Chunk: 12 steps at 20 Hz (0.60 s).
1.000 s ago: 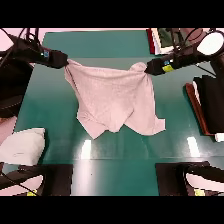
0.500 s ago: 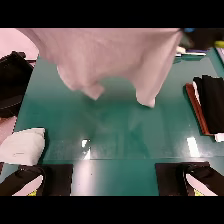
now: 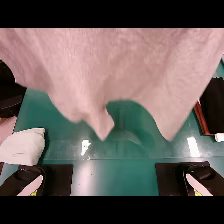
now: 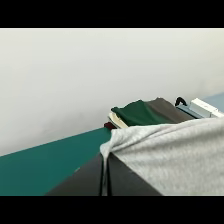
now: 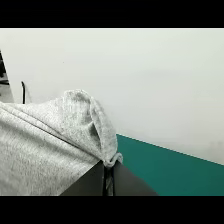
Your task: Fold the shirts.
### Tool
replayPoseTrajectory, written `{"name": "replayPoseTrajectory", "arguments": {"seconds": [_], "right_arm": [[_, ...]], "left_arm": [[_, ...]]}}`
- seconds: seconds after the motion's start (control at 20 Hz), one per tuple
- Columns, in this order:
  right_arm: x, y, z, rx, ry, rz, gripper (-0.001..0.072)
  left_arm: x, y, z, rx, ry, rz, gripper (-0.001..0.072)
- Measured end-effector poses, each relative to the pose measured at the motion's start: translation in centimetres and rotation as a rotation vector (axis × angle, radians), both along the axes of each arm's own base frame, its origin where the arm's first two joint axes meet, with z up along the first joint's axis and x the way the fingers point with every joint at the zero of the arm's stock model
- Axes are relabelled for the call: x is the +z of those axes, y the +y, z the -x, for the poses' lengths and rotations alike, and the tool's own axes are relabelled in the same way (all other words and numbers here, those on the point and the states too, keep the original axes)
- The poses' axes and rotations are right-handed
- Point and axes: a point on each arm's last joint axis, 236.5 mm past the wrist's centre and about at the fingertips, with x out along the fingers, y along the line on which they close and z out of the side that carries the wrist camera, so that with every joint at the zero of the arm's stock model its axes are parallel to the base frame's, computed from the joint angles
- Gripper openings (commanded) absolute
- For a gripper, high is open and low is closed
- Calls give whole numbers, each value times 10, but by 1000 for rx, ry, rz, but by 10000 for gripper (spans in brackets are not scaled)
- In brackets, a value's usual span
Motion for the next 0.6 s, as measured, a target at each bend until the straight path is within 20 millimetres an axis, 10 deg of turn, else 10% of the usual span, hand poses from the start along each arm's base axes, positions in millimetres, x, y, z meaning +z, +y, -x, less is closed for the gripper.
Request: {"name": "replayPoseTrajectory", "arguments": {"seconds": [0.2,0.4,0.6], "right_arm": [[-63,23,-76,17,246,39,13],[-201,50,-155,47,633,128,14],[-328,70,-192,71,928,191,14]], "left_arm": [[-84,-11,-77,13,232,-83,24],[-245,-27,-160,6,625,-179,24],[-397,-28,-207,33,913,-246,24]]}}
